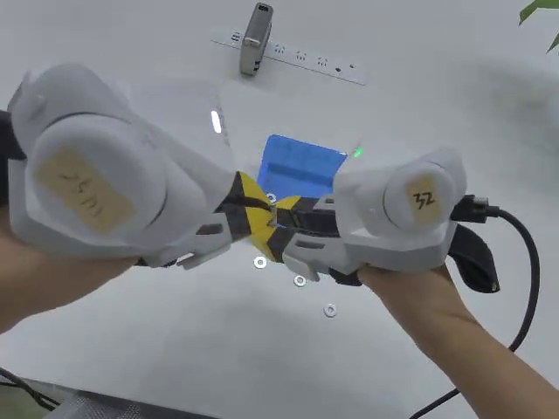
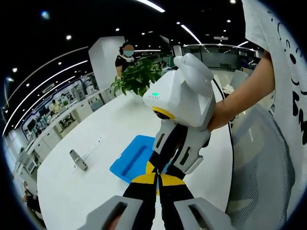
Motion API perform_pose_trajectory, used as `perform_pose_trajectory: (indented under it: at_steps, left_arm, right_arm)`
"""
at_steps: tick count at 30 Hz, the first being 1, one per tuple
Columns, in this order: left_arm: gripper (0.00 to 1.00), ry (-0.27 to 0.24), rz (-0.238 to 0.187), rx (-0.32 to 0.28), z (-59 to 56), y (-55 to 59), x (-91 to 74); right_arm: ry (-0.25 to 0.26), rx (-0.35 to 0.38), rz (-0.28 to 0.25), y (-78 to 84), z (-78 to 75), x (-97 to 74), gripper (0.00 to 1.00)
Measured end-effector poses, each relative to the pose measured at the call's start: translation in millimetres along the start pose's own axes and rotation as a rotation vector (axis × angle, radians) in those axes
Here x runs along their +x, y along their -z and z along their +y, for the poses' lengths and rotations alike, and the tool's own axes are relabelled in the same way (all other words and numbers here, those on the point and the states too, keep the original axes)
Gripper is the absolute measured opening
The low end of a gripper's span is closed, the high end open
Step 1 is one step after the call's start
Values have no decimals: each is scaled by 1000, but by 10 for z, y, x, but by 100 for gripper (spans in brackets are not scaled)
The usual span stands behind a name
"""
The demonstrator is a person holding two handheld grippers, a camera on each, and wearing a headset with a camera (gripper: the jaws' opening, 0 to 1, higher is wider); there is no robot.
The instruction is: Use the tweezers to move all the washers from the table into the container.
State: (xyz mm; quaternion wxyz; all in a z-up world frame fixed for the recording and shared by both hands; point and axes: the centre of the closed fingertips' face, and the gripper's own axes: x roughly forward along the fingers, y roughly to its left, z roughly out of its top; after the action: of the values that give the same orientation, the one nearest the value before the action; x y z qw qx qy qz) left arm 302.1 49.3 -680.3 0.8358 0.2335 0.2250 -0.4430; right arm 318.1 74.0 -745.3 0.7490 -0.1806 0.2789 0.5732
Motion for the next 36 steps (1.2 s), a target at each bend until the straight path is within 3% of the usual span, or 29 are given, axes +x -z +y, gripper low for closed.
perform_pose_trajectory:
  at_steps: [12,36]
  left_arm:
    - [0,16,50,-30,-35,208,109]
    - [0,33,112,-18,-39,388,279]
  right_arm:
    - [-29,20,40,175,44,185,12]
    - [-40,44,82,383,-30,338,13]
